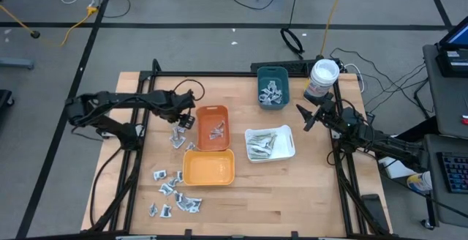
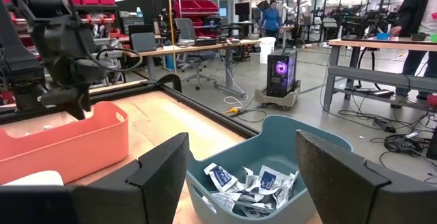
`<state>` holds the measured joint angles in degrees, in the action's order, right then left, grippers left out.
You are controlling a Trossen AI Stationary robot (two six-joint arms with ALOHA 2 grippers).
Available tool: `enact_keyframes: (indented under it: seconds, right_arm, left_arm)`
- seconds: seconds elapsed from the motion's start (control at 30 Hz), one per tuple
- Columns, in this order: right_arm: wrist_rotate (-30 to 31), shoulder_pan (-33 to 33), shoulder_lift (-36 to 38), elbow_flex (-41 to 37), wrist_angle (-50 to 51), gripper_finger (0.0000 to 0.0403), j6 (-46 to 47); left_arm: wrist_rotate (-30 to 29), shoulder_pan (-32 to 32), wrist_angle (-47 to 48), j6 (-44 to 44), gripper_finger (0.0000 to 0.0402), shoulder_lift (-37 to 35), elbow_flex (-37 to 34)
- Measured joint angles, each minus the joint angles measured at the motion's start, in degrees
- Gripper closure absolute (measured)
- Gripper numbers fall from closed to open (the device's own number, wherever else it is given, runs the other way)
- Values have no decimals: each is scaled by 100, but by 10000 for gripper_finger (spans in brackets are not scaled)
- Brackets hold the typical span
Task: Pick & Place First Aid Supplies
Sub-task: Put the orange sachet into the orange bin
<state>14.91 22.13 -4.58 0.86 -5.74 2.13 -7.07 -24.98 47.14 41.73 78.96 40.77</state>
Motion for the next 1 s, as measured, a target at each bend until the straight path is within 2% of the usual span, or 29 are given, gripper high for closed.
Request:
enact_keyframes:
  seconds: [0.17,0.33,0.47,0.6,0.87,0.93,1.0]
  right_arm:
    - [0,1,2,0,0,140,-2]
    - [-2,0,0,-1,0,140,-2]
    - [0,0,0,0,0,140,-2]
    - [-2,0,0,-1,0,140,0]
    - [-2,0,1,-1,0,140,-1]
    - [-1,0,2,0,0,140,-1]
    - [-1,2,2,-1,0,140,-1]
  left_arm:
    - [-254,-67,-491,-374,147,67,-157]
    - [-158,-73,-973,-468,147,67,-363]
    - [-102,-71,-972,-610,155,67,-425]
    - [-19,-71,-962,-702,208,67,-435]
    - [255,-71,-971,-759,373,67,-435]
    - [298,-71,-973,-817,393,67,-435]
    - [305,-71,-964,-826,392,67,-435]
